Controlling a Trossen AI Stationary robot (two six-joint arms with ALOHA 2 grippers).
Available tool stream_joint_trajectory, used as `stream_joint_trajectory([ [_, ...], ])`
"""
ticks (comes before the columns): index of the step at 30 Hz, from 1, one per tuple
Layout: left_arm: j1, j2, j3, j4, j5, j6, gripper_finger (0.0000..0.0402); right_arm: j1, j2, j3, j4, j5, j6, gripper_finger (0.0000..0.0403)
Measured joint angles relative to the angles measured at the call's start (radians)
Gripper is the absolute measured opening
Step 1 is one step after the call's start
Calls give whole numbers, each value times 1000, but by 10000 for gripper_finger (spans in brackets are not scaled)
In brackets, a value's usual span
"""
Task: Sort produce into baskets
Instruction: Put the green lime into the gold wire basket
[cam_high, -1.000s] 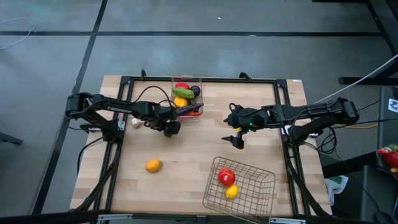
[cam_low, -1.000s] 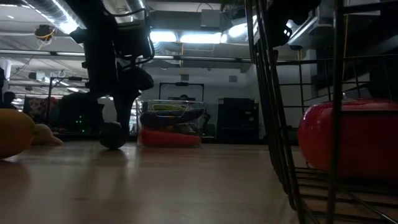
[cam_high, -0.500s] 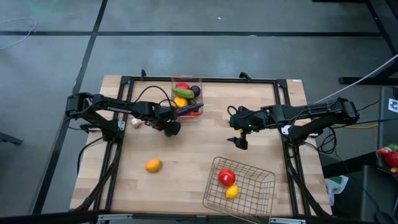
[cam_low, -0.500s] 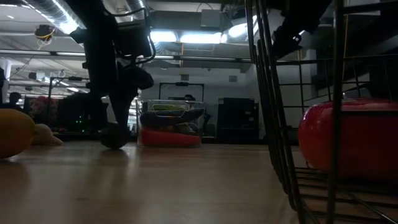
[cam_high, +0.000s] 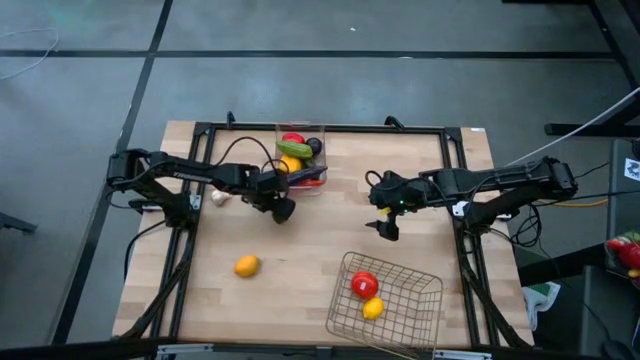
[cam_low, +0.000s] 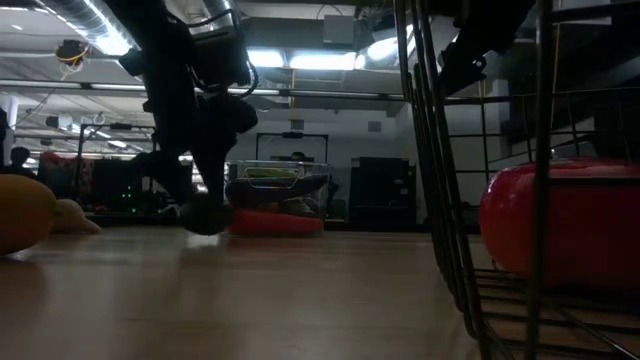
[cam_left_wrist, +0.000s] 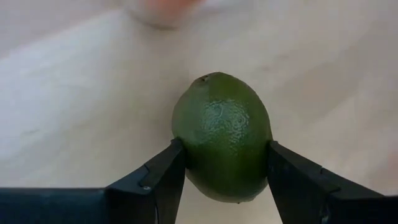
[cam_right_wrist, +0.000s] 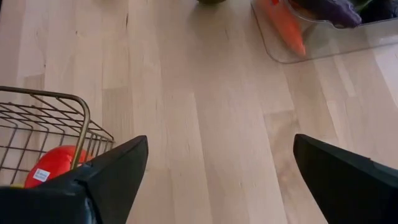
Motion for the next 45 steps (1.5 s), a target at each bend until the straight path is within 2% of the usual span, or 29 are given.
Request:
stream_joint_trajectory([
  [7, -63, 0, 0, 100, 65, 31, 199, 0, 0, 0, -37, 0, 0, 397],
  [16, -178, -1, 0, 215, 118, -15, 198, 0, 0, 0, -90, 0, 10, 397],
  [20, -227, -1, 0, 336, 125, -53, 198, 0, 0, 0, -88, 0, 10, 397],
  [25, -280, -2, 0, 566, 124, -88, 198, 0, 0, 0, -87, 0, 11, 397],
  [27, -299, -2, 0, 664, 90, -99, 198, 0, 0, 0, -84, 0, 12, 397],
  [31, -336, -2, 1, 836, -42, -55, 198, 0, 0, 0, -72, 0, 12, 397],
  [39, -423, 9, 15, 1003, -262, 136, 198, 0, 0, 0, -65, 0, 13, 397],
  [45, -486, 139, 134, 1056, -295, 311, 198, 0, 0, 0, -61, 0, 13, 397],
])
